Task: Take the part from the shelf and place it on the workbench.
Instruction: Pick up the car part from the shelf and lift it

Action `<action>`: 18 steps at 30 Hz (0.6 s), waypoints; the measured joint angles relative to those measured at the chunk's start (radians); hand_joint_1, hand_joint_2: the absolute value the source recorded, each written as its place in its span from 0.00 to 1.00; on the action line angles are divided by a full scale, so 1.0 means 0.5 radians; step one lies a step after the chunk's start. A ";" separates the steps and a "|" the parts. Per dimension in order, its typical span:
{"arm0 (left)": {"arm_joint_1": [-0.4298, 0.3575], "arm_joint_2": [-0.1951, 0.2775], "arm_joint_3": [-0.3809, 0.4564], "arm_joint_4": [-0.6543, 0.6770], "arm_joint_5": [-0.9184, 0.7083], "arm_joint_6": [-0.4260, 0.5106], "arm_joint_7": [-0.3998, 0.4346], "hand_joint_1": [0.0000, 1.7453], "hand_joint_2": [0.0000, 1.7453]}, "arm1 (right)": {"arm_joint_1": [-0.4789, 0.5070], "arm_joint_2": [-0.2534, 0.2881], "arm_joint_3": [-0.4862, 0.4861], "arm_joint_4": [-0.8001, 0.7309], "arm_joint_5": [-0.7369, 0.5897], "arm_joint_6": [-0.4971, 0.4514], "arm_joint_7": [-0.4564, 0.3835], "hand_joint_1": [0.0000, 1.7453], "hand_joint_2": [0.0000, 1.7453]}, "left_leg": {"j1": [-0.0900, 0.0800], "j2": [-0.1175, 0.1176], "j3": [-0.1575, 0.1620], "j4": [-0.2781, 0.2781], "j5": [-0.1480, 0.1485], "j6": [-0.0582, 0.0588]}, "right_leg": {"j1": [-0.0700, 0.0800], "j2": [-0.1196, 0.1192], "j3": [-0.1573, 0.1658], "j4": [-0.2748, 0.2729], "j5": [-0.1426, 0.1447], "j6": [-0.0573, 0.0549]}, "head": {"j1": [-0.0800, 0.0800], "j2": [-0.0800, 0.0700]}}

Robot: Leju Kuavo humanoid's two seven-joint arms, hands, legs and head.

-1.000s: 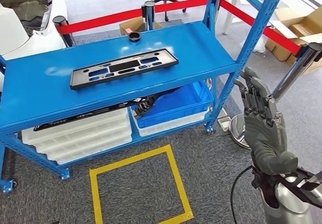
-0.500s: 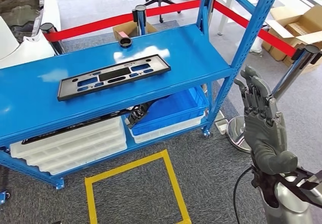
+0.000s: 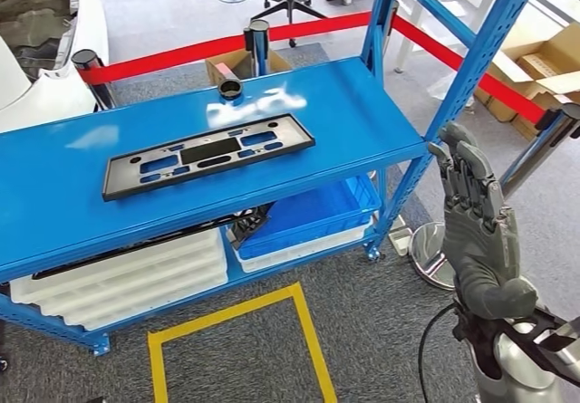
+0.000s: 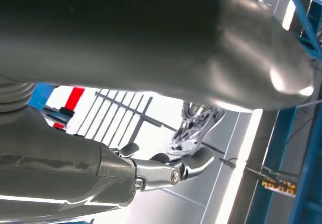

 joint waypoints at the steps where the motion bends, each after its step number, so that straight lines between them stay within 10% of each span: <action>1: 0.001 0.000 0.000 0.000 0.000 -0.002 0.000 0.00 0.00 | 0.003 -0.004 -0.001 -0.002 -0.005 0.002 0.001 0.00 0.00 | 0.000 0.000 0.007 0.000 -0.002 -0.013 | 0.002 0.001 0.008 -0.011 0.000 -0.014 | 0.001 0.000; 4: -0.003 0.001 0.000 0.000 0.000 -0.006 -0.004 0.00 0.00 | 0.005 -0.014 -0.003 -0.005 -0.027 0.013 0.007 0.00 0.00 | -0.001 0.000 -0.013 0.094 -0.048 -0.033 | -0.014 -0.004 0.062 -0.040 0.001 -0.046 | -0.001 0.000; 9: 0.007 0.002 0.000 0.000 0.000 -0.006 -0.009 0.00 0.00 | 0.014 -0.022 -0.003 -0.001 -0.038 0.024 0.014 0.00 0.00 | 0.004 0.000 -0.327 0.549 -0.187 -0.058 | -0.018 -0.024 0.121 -0.051 -0.049 -0.063 | -0.004 0.000; 13: 0.009 0.002 0.000 0.000 0.000 -0.003 -0.010 0.00 0.00 | 0.017 -0.023 -0.003 0.001 -0.036 0.024 0.027 0.00 0.00 | 0.000 0.066 -0.218 0.139 0.107 -0.051 | -0.017 -0.062 0.212 -0.051 -0.120 -0.031 | -0.004 0.000; 18: 0.006 0.002 0.000 0.000 0.000 -0.003 -0.013 0.00 0.00 | 0.019 -0.023 -0.005 -0.003 -0.039 0.014 0.029 0.00 0.00 | -0.014 0.074 -0.178 0.040 0.120 0.019 | -0.010 -0.088 0.248 -0.023 -0.162 0.034 | -0.004 0.000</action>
